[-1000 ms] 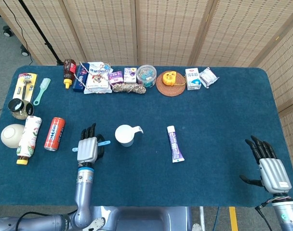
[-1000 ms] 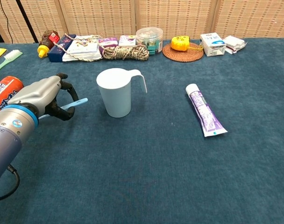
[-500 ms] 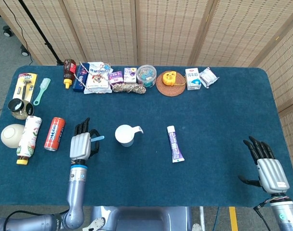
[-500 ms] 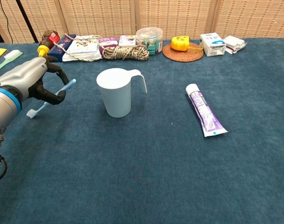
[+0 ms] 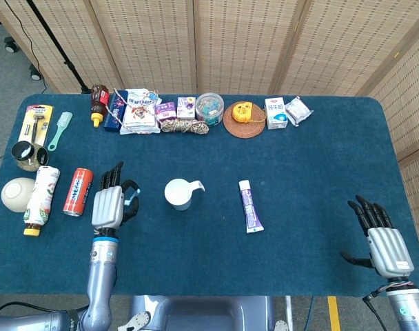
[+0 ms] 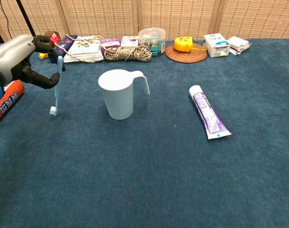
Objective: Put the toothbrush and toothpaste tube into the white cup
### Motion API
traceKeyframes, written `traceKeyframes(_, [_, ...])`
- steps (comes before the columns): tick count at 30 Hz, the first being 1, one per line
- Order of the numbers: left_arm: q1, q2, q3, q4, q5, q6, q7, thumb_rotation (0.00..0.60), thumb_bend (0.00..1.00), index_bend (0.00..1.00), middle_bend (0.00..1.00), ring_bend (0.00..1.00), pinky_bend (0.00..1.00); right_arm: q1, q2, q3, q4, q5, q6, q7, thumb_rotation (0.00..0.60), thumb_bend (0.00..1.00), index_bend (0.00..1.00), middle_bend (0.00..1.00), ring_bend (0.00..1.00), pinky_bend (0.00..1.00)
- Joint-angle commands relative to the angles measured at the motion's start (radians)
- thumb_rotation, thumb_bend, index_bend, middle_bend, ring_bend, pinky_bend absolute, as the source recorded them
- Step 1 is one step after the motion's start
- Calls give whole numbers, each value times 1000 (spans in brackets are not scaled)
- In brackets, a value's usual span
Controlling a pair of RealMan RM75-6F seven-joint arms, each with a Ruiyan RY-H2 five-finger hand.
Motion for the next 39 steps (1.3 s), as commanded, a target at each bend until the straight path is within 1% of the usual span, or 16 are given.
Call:
traceKeyframes(1, [2, 17, -2, -26, 3, 8, 2, 600, 473, 635, 0, 0, 0, 0, 1, -1, -1, -2, 0, 1, 600, 0, 0, 0, 0, 0])
traceKeyframes(12, [4, 92, -26, -182, 38, 59, 31, 600, 473, 635, 0, 0, 0, 0, 3, -1, -2, -1, 1, 6, 600, 0, 0, 0, 0, 0])
traceKeyframes(16, [-2, 118, -47, -251, 51, 69, 35, 600, 473, 635, 0, 0, 0, -1, 4, -2, -4, -5, 3, 7, 600, 0, 0, 0, 0, 0])
traceKeyframes(18, [-9, 122, -61, -274, 72, 66, 11, 600, 473, 635, 0, 0, 0, -2, 4, -3, -4, -7, 5, 7, 600, 0, 0, 0, 0, 0])
traceKeyframes(20, [-31, 105, -100, -303, 101, 37, -86, 600, 473, 635, 0, 0, 0, -3, 6, -3, -6, -8, 9, 8, 600, 0, 0, 0, 0, 0])
traceKeyframes(25, [-80, 77, -135, -275, 85, -6, -139, 600, 473, 635, 0, 0, 0, -2, 7, 0, -2, -1, 6, 12, 600, 0, 0, 0, 0, 0])
traceKeyframes(29, [-107, 52, -144, -266, 68, -20, -158, 600, 473, 635, 0, 0, 0, 0, 6, 3, 2, 7, 2, 15, 600, 0, 0, 0, 0, 0])
traceKeyframes(35, [-137, 23, -137, -256, 43, -27, -149, 600, 473, 635, 0, 0, 0, 1, 7, 7, 6, 16, -3, 21, 600, 0, 0, 0, 0, 0])
traceKeyframes(39, [-146, 8, -122, -247, 37, -18, -134, 600, 473, 635, 0, 0, 0, 1, 9, 8, 7, 19, -3, 25, 600, 0, 0, 0, 0, 0])
